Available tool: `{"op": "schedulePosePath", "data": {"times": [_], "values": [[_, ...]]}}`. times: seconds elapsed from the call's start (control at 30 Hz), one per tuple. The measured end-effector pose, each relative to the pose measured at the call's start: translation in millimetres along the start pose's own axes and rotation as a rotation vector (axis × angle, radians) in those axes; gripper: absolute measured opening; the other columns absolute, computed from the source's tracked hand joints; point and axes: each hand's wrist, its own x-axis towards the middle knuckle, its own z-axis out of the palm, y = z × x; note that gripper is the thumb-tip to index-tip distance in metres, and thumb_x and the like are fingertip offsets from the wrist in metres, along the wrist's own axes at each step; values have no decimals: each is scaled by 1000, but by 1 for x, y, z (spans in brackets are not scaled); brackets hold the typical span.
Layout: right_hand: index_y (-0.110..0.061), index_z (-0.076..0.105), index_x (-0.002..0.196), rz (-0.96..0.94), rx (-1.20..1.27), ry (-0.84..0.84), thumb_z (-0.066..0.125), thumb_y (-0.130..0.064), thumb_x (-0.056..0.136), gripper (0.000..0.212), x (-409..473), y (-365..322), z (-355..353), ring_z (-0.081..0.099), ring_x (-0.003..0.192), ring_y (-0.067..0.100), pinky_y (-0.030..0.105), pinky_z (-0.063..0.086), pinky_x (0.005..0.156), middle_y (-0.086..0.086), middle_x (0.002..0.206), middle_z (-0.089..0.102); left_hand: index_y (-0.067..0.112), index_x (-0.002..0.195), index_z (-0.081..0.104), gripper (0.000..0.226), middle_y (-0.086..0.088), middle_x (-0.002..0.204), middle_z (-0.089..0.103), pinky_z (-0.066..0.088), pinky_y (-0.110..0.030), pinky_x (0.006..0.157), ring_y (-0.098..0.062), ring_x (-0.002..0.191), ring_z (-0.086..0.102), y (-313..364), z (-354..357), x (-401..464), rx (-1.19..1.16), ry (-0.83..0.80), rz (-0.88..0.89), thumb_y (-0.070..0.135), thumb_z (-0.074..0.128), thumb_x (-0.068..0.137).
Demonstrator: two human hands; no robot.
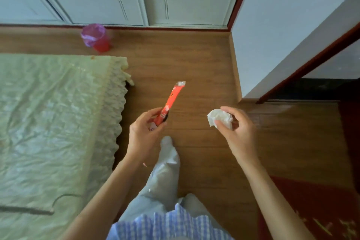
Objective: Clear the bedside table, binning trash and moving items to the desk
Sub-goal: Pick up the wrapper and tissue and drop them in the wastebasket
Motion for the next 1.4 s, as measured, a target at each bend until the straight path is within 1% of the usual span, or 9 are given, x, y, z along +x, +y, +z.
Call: {"op": "schedulePosePath", "data": {"times": [0.27, 0.4, 0.5, 0.57, 0.67, 0.8, 0.97, 1.17, 1.4], "values": [[-25, 66, 110, -69, -42, -59, 75, -19, 78, 33, 167, -44, 70, 58, 99, -2, 27, 53, 85, -17, 106, 63, 29, 110, 67, 38, 12, 95, 67, 48, -17, 76, 1, 87, 62, -8, -35, 160, -16, 106, -77, 17, 75, 76], [-25, 66, 110, -133, -60, -99, 74, -20, 78, 33, 239, -75, 107, 58, 99, -3, 19, 51, 82, -16, 107, 63, 29, 112, 66, 37, 17, 98, 66, 52, -25, 80, 9, 91, 59, -11, -62, 237, 0, 126, -89, 19, 74, 77], [-26, 65, 109, -137, -74, -125, 74, -19, 79, 32, 283, -91, 130, 53, 96, -13, 4, 43, 77, -22, 102, 60, 30, 113, 65, 37, 14, 103, 67, 54, -36, 85, 2, 97, 60, -19, -75, 282, 13, 132, -102, 22, 73, 78], [-27, 65, 109, -132, -74, -161, 74, -19, 79, 33, 314, -95, 149, 54, 98, -11, 12, 48, 81, -24, 102, 60, 28, 117, 63, 39, 11, 108, 67, 54, -38, 87, -1, 101, 60, -25, -79, 311, 27, 156, -121, 23, 72, 79], [-28, 64, 110, -164, -84, -237, 74, -22, 79, 33, 370, -99, 177, 57, 101, -4, 24, 54, 84, -27, 104, 58, 26, 117, 63, 38, 10, 108, 67, 53, -31, 85, 3, 97, 59, -29, -79, 355, 50, 194, -162, 23, 71, 80], [-26, 64, 112, -209, -63, -280, 73, -23, 81, 32, 460, -114, 208, 59, 98, 0, 21, 53, 82, -17, 106, 62, 25, 118, 63, 39, 10, 106, 66, 47, -15, 75, 6, 90, 57, -27, -76, 427, 63, 242, -220, 22, 73, 80], [-22, 66, 110, -215, -22, -344, 73, -19, 80, 31, 577, -142, 245, 59, 96, 2, 16, 50, 82, -12, 106, 65, 26, 115, 63, 37, 11, 104, 65, 50, -25, 79, -2, 94, 59, -6, -79, 528, 79, 314, -246, 20, 72, 80], [-21, 66, 110, -281, -33, -479, 73, -19, 79, 32, 680, -182, 297, 59, 95, -1, 5, 43, 78, -11, 107, 66, 23, 112, 65, 36, 12, 100, 62, 39, -5, 74, 3, 87, 54, 14, -85, 617, 134, 429, -249, 14, 73, 78], [-22, 66, 110, -263, -57, -639, 74, -17, 78, 33, 746, -215, 384, 59, 96, 2, 26, 52, 85, -11, 106, 65, 21, 112, 65, 36, 11, 98, 62, 36, 0, 72, 4, 85, 53, -14, -117, 689, 97, 512, -344, 13, 73, 78]]}}
